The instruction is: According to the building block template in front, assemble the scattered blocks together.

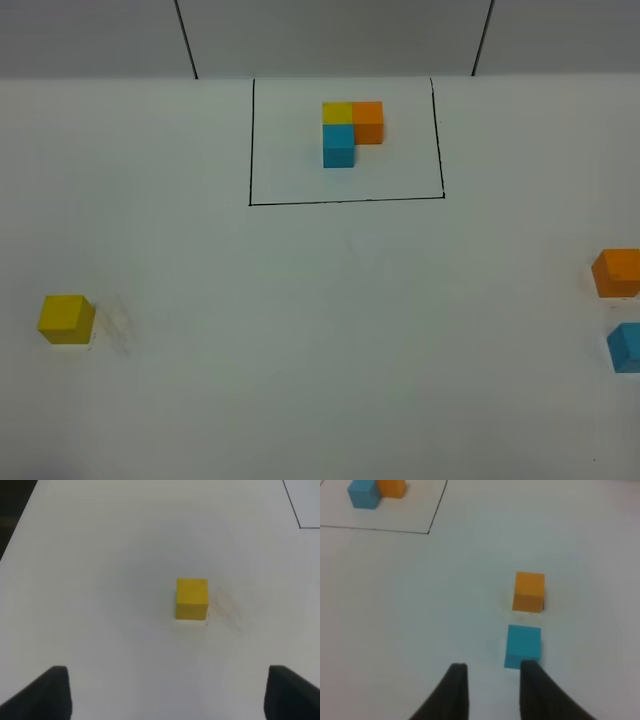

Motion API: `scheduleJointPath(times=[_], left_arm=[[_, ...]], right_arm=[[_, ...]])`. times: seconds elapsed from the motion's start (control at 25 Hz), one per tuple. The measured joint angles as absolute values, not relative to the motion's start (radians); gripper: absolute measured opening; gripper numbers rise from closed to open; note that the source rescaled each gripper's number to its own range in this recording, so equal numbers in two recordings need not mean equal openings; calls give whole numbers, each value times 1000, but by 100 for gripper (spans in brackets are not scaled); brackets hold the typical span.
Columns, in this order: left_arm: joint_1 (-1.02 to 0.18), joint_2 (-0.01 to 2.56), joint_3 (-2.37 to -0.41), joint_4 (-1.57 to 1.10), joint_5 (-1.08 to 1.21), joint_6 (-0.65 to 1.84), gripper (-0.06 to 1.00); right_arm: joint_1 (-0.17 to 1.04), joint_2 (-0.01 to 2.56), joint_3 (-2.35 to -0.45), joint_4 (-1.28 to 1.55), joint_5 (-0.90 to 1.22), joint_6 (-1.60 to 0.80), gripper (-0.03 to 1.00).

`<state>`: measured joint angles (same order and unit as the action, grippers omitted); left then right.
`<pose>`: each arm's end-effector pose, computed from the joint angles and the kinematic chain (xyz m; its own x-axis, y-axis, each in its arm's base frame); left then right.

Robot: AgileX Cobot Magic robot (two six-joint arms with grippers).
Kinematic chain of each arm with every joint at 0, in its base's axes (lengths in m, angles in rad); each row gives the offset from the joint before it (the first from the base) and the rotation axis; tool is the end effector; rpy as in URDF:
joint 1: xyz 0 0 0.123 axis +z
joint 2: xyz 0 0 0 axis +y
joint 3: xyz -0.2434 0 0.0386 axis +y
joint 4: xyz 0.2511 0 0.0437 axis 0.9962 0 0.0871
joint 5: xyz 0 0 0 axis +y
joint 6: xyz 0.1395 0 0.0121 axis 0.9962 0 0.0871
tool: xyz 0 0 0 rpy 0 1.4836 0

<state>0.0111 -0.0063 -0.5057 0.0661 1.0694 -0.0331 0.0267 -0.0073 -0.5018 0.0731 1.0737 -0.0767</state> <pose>0.0784 0.0090 0.2579 -0.4521 -0.0063 -0.8919 -0.0633 0.9977 0.0250 0.0782 0.0111 0.2562 -0.4544 -0.0538 -0.8892 -0.1027 0.9947 -0.0077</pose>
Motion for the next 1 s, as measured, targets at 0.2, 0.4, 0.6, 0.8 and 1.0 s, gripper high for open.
scheduleJointPath(times=[0.2, 0.4, 0.6, 0.8, 1.0], left_arm=[[11, -6, -506, 66, 1069, -35, 65], [11, -6, -506, 66, 1068, -35, 65], [11, -6, -506, 66, 1069, -36, 65], [11, -6, -506, 66, 1069, -35, 65], [11, -6, -506, 66, 1069, -35, 65]], right_arm=[[27, -7, -502, 73, 1074, -77, 0], [27, -7, -502, 73, 1074, -77, 0], [27, -7, -502, 73, 1074, -77, 0], [27, -7, -502, 73, 1074, -77, 0], [27, -7, -502, 73, 1074, -77, 0]])
